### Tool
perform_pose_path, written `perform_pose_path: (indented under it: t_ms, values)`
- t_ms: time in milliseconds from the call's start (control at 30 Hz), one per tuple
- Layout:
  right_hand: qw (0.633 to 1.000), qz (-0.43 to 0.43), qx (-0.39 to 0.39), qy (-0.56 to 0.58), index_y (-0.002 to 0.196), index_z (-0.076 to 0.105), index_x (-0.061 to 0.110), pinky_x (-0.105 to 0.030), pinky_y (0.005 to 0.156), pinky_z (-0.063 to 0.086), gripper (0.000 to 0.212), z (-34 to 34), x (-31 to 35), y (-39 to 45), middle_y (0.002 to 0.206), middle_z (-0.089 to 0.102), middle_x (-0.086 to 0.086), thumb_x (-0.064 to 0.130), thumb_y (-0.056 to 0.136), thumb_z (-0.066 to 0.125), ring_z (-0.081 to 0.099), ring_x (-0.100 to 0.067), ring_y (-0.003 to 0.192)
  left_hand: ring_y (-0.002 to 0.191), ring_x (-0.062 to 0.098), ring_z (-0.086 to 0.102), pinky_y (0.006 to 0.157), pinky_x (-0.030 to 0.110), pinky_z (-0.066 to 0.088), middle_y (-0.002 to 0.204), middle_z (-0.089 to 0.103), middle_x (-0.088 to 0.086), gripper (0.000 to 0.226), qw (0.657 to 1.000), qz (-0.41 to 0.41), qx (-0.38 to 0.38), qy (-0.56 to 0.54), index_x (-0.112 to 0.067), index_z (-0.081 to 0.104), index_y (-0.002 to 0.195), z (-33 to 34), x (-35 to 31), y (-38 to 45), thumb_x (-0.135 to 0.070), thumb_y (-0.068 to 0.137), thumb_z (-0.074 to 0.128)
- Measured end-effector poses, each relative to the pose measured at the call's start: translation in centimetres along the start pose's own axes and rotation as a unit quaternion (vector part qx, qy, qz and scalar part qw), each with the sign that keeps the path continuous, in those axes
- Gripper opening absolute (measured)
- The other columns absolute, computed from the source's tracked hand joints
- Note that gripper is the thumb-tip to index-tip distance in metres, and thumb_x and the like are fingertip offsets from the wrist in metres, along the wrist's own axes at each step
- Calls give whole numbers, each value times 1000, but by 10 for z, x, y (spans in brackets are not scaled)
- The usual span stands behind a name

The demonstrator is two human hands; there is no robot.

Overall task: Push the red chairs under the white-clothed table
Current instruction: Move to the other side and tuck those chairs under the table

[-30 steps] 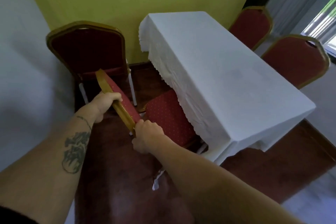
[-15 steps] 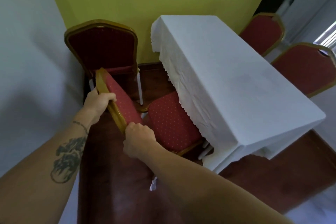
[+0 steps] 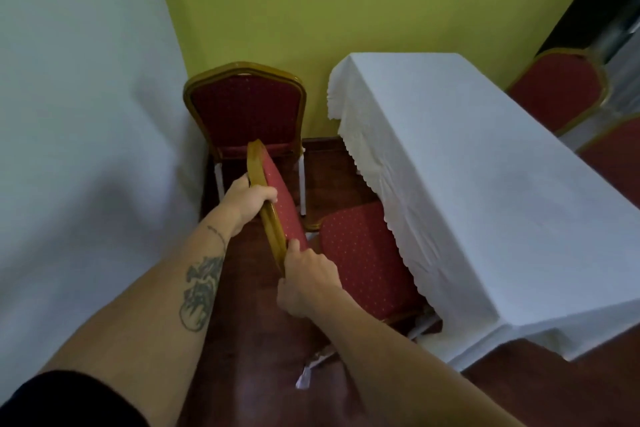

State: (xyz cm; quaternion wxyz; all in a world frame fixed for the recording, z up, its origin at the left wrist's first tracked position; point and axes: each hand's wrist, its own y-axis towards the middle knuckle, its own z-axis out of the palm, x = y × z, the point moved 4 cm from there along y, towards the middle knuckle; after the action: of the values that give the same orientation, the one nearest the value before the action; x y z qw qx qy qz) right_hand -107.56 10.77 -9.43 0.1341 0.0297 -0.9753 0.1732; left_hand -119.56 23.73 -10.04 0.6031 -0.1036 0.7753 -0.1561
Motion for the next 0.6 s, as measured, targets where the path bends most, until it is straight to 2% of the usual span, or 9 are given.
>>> perform_pose_path:
  t_ms: [67, 133, 200, 267, 367, 600]
  values:
    - [1000, 6, 2, -3, 147, 31, 8, -42, 85, 49, 68, -3, -6, 1, 129, 60, -13, 29, 92, 65, 63, -36, 114, 93, 30, 65, 83, 43, 55, 93, 65, 8, 17, 1000, 3, 11, 0, -19, 62, 92, 8, -3, 3, -5, 83, 67]
    - [1000, 21, 0, -7, 150, 27, 9, -44, 87, 50, 73, -7, -15, 4, 130, 60, -13, 31, 92, 64, 63, -36, 114, 101, 31, 65, 93, 46, 55, 103, 66, 10, 23, 999, 8, 32, 10, -19, 62, 105, 18, -8, 6, -5, 86, 66]
    - [999, 40, -10, 7, 147, 32, 11, -44, 87, 51, 67, -11, -27, 6, 126, 62, -11, 33, 92, 63, 64, -35, 112, 107, 29, 64, 98, 47, 54, 114, 67, 9, 42, 999, 3, 43, 25, -19, 58, 126, 29, -14, 12, -9, 85, 65]
    - [998, 59, -10, 19, 140, 38, 13, -44, 88, 50, 59, -14, -38, 9, 124, 62, -10, 33, 91, 64, 64, -35, 113, 110, 29, 63, 101, 49, 53, 119, 66, 9, 58, 998, -1, 49, 43, -19, 52, 138, 40, -21, 16, -14, 82, 66]
    - [997, 75, -6, 8, 137, 40, 15, -44, 90, 49, 58, -19, -52, 16, 127, 61, -9, 32, 88, 66, 62, -35, 116, 107, 27, 65, 100, 50, 54, 117, 67, 8, 72, 997, -9, 53, 48, -21, 49, 142, 55, -30, 20, -22, 72, 66]
    - [993, 115, -14, 29, 135, 45, 19, -45, 91, 53, 52, -29, -86, 28, 117, 64, -5, 36, 89, 63, 65, -32, 109, 108, 29, 66, 98, 53, 55, 118, 66, 5, 82, 998, 0, 51, 43, -27, 41, 145, 90, -29, 58, -30, 67, 67]
